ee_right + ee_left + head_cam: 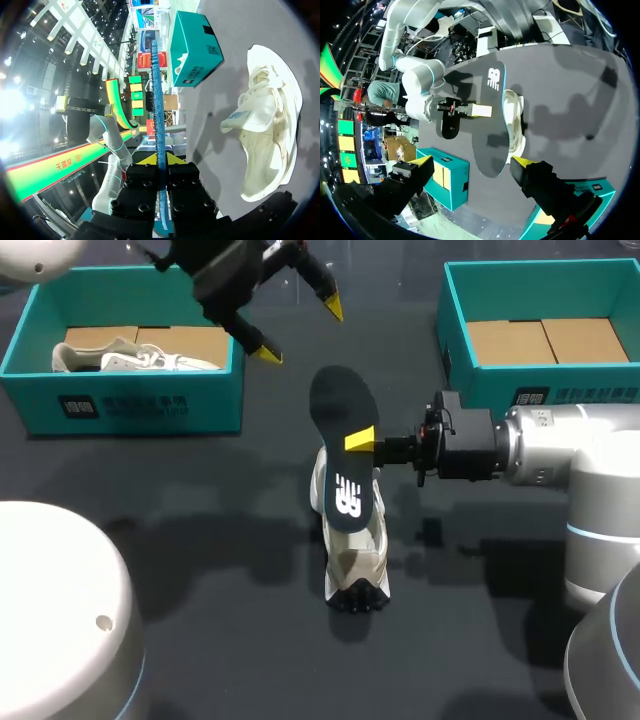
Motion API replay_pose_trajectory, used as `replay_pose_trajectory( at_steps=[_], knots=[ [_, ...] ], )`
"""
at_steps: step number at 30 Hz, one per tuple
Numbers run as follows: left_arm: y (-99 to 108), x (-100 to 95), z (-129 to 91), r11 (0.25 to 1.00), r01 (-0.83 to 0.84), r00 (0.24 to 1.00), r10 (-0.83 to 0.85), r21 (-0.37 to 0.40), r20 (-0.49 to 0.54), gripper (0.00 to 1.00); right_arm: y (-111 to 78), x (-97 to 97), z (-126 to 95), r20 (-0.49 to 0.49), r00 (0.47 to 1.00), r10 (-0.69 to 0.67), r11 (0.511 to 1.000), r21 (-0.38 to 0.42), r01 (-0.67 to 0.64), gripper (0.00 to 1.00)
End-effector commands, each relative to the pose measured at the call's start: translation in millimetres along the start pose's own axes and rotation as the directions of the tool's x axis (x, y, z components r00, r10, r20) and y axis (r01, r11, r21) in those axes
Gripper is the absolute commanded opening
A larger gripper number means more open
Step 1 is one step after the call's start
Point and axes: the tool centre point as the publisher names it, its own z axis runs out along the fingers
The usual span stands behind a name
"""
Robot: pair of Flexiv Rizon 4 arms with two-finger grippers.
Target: Take the shoe out of the shoebox, open the shoe tongue, remove and reinsert the insole, then place the shoe into the shoebox
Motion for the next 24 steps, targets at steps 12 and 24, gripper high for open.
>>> replay_pose_trajectory(
  at_steps=[12,24],
  knots=[
    [4,-24.1,15,0.998,-0.01,0.905,-0.019,-0.066,-0.425,1.0,-0.6,-0.1,1,0.002,1.0,0.0,1.0,-0.001,0.0,0.0],
    [-2,-38.1,43,1.0,-0.008,0.749,-0.008,-0.021,-0.663,1.0,-0.6,-0.1,1,0.002,1.0,0.0,1.0,-0.001,0.0,0.0]
  ],
)
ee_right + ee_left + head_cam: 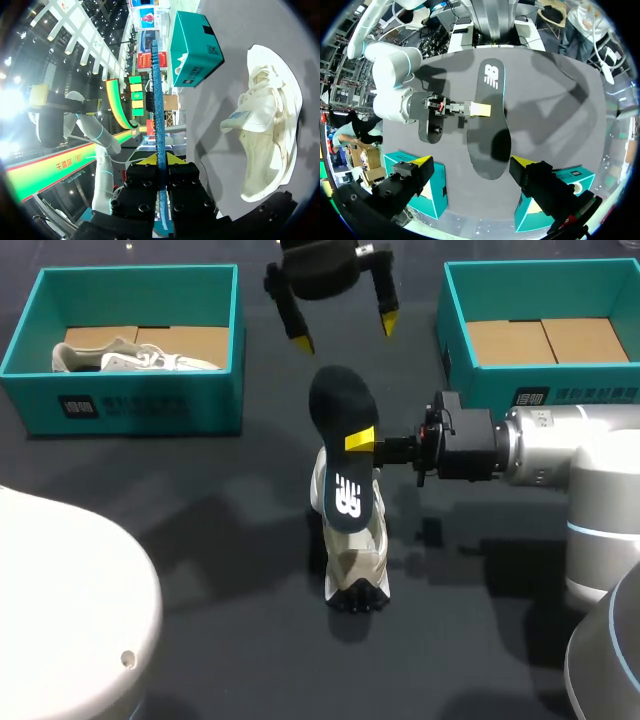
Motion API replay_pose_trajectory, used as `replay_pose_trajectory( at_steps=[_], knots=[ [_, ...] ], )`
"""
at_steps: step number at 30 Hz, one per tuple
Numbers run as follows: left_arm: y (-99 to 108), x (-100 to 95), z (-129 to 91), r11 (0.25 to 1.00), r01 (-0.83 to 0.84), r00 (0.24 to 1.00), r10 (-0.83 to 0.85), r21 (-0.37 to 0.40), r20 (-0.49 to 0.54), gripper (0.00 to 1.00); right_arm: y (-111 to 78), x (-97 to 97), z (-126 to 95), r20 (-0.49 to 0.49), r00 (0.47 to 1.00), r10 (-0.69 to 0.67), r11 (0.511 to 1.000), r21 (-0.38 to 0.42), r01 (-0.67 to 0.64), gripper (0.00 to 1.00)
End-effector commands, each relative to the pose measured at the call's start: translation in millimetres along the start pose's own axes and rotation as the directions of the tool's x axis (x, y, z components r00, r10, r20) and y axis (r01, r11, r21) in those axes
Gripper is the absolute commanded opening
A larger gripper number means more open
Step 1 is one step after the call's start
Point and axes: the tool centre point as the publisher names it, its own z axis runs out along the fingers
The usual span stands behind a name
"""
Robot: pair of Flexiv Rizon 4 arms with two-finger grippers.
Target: Take the shoe out of the shoebox, open the shoe tongue, remove and reinsert the insole, then place the shoe into the shoebox
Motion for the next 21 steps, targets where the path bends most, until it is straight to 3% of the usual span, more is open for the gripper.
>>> replay_pose_trajectory(
  at_steps=[1,14,21],
  knots=[
    [0,-10.8,7,1.0,0.005,0.946,-0.006,-0.004,-0.325,1.0,-0.6,-0.1,1,0.004,1.0,0.0,1.0,0.0,0.0,0.0],
    [2,5.4,14,0.998,0.06,0.943,-0.056,0.002,-0.327,1.0,-0.6,-0.1,1,0.004,1.0,0.0,1.0,0.0,0.0,0.0],
    [-2,13.1,14,0.998,0.064,0.975,-0.057,0.027,-0.214,1.0,-0.6,-0.1,1,0.004,1.0,0.0,1.0,0.0,0.0,0.0]
  ],
)
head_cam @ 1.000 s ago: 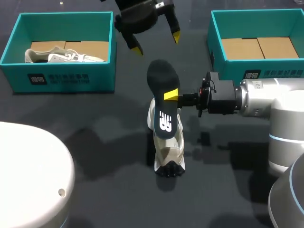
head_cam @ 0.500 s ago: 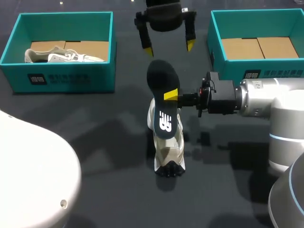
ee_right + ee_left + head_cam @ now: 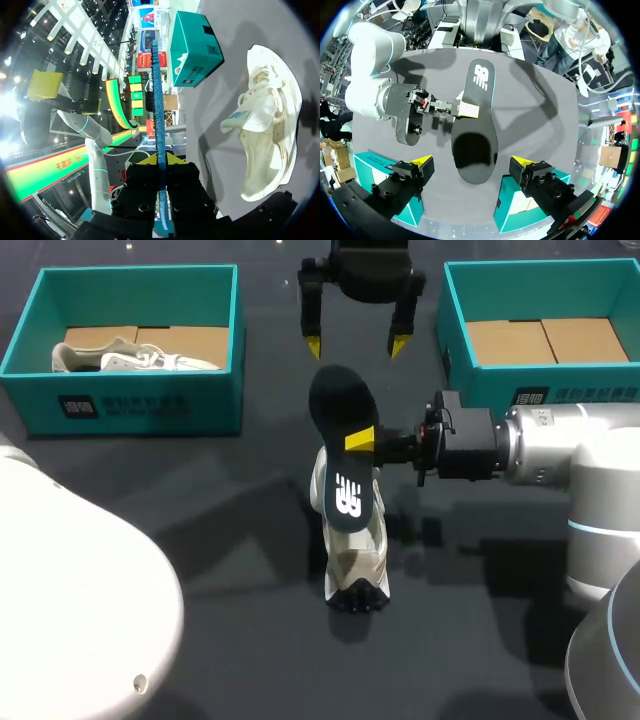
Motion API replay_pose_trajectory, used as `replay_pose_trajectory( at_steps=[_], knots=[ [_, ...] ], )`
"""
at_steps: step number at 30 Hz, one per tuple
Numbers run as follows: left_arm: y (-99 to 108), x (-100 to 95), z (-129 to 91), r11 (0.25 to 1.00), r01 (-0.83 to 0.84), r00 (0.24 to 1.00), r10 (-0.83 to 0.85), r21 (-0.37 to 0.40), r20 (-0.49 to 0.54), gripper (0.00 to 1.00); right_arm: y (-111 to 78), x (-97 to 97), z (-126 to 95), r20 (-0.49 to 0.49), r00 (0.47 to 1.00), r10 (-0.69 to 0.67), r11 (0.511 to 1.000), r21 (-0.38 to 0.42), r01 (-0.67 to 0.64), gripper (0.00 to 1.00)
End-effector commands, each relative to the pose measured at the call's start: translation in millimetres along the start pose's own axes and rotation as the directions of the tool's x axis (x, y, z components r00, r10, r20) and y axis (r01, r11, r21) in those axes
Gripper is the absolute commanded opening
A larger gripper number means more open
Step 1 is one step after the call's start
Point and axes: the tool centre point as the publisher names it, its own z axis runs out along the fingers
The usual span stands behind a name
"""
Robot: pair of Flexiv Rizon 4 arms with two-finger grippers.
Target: Take the shoe out of the shoebox, open the shoe tongue, remove and reinsert the insole, then place the shoe into the shoebox
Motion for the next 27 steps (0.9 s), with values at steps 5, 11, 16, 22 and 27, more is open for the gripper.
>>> replay_pose_trajectory(
  at_steps=[5,11,16,22,27],
  knots=[
    [-6,24.1,-2,1.0,0.004,0.961,-0.007,0.014,0.276,1.0,-0.7,-0.8,1,0.001,1.0,0.0,1.0,-0.001,0.0,0.0],
    [-14,47.7,-11,0.997,0.063,0.848,-0.076,0.042,0.524,1.0,-0.7,-0.8,1,0.001,1.0,0.0,1.0,-0.001,0.0,0.0],
    [-16,50.1,-20,0.999,0.034,0.846,-0.035,0.01,0.533,1.0,-0.7,-0.8,1,0.001,1.0,0.0,1.0,-0.001,0.0,0.0],
    [-16,50.1,-20,0.999,0.034,0.846,-0.035,0.01,0.533,1.0,-0.7,-0.8,1,0.001,1.0,0.0,1.0,-0.001,0.0,0.0],
    [-18,50.0,-22,1.0,0.006,0.804,-0.005,0.0,0.594,1.0,-0.7,-0.8,1,0.001,1.0,0.0,1.0,-0.001,0.0,0.0]
  ],
)
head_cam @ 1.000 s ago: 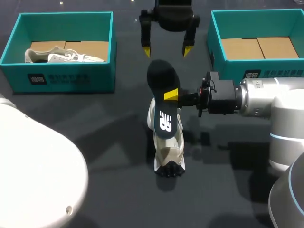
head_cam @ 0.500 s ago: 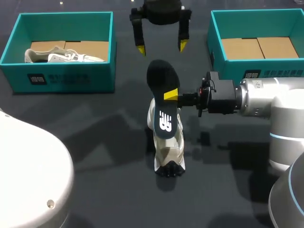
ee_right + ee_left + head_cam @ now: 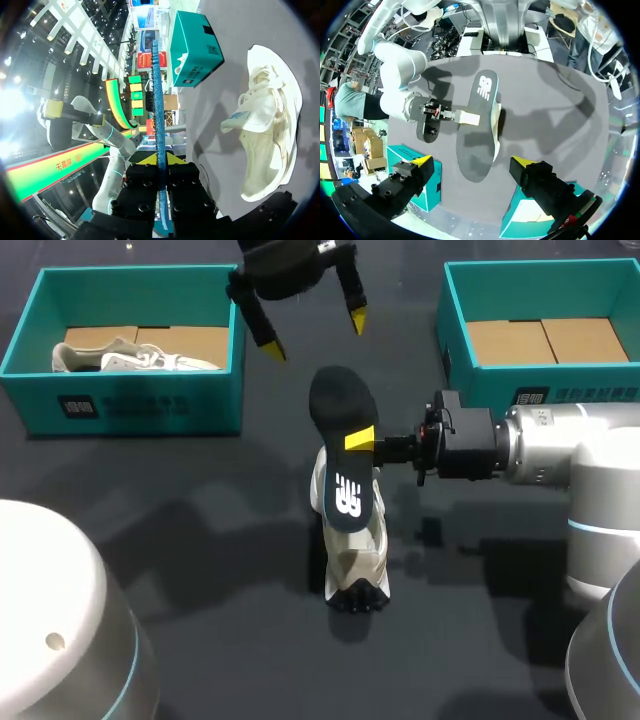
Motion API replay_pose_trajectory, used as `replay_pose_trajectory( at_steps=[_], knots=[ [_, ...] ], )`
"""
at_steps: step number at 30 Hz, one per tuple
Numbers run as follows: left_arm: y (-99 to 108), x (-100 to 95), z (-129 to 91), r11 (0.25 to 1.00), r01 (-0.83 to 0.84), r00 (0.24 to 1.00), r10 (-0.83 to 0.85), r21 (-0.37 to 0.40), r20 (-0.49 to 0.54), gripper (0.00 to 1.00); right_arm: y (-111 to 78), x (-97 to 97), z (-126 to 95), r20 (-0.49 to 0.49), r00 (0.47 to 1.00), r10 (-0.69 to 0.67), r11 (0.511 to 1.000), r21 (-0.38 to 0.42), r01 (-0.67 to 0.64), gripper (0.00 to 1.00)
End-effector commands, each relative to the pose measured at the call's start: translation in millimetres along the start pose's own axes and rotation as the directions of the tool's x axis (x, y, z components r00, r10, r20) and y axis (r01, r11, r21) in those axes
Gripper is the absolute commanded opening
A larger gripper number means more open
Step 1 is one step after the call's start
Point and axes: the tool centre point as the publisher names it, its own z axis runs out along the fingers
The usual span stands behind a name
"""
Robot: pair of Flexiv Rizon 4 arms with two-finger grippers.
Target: Take the shoe out of the shoebox, open the shoe tongue, remove and reinsert the insole, then place the shoe into the shoebox
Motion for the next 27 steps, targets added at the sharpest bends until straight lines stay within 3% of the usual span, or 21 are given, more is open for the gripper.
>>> replay_pose_trajectory(
  at_steps=[1,5,8,20,27],
  knots=[
    [-3,7.6,-1,0.999,-0.02,0.958,0.01,0.03,0.287,1.0,-0.9,-0.8,1,0.001,1.0,0.0,1.0,-0.002,0.0,0.0],
    [1,24.8,11,0.997,0.01,0.881,-0.046,0.078,0.471,1.0,-0.9,-0.8,1,0.001,1.0,0.0,1.0,-0.002,0.0,0.0],
    [2,36.6,17,0.996,0.053,0.811,-0.085,0.071,0.578,1.0,-0.9,-0.8,1,0.001,1.0,0.0,1.0,-0.002,0.0,0.0],
    [2,36.6,17,0.996,0.053,0.811,-0.085,0.071,0.578,1.0,-0.9,-0.8,1,0.001,1.0,0.0,1.0,-0.002,0.0,0.0],
    [-13,62.8,42,0.997,0.07,0.654,-0.068,0.03,0.753,1.0,-0.9,-0.8,1,0.001,1.0,0.0,1.0,-0.002,0.0,0.0]
  ],
)
